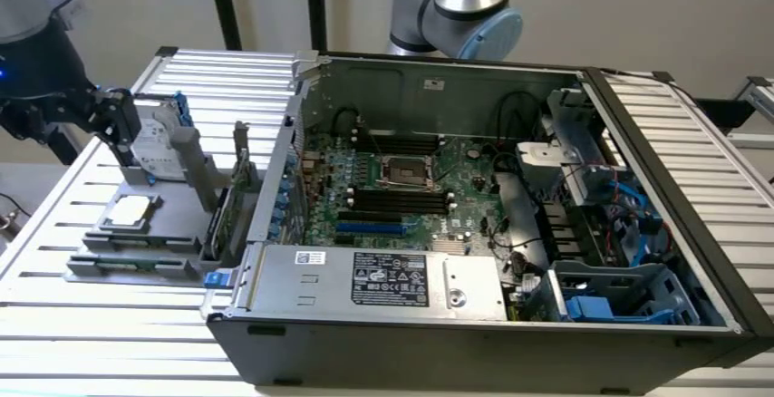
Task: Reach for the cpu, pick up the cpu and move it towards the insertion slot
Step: 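Pick up the cpu and move it towards the insertion slot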
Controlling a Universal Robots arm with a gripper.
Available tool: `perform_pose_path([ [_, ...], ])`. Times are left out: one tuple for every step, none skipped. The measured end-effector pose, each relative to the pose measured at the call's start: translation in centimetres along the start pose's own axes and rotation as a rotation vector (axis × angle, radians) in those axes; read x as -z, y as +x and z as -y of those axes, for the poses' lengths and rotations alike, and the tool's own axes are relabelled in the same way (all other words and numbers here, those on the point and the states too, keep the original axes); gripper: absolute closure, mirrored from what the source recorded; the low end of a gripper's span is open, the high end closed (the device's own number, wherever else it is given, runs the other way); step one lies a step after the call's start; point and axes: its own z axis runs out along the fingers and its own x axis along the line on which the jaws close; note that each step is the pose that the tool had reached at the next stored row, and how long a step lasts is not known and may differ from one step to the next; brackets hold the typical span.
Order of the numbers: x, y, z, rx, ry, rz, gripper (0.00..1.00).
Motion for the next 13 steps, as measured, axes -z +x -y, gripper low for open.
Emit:
perform_pose_path([
  [-0.18, 0.0, 0.02, 0.0, 0.0, 0.0001, 0.29],
  [-0.36, 0.0, 0.04, 0.0, -0.0001, 0.0001, 0.29],
  [-0.54, 0.0, 0.06, 0.0, 0.0, 0.0001, 0.29],
  [-0.72, 0.0, 0.09, 0.0, 0.0, 0.0001, 0.29],
  [-0.9, 0.0, 0.12, 0.0, 0.0, 0.0, 0.29],
  [-1.09, 0.0, 0.15, 0.0, 0.0, 0.0001, 0.29],
  [-1.27, 0.0, 0.19, 0.0, -0.0001, 0.0001, 0.29],
  [-1.45, 0.0, 0.23, 0.0, 0.0, 0.0, 0.29],
  [-1.63, 0.0, 0.28, 0.0, 0.0, 0.0, 0.29],
  [-1.81, 0.0, 0.33, 0.0, -0.0001, 0.0001, 0.29],
  [-1.98, 0.0, 0.38, 0.0, 0.0, 0.0, 0.29],
  [-2.16, 0.0, 0.42, 0.0, -0.0002, 0.0001, 0.29],
  [-2.35, 0.0, 0.47, 0.0, -0.0002, 0.0, 0.29],
])
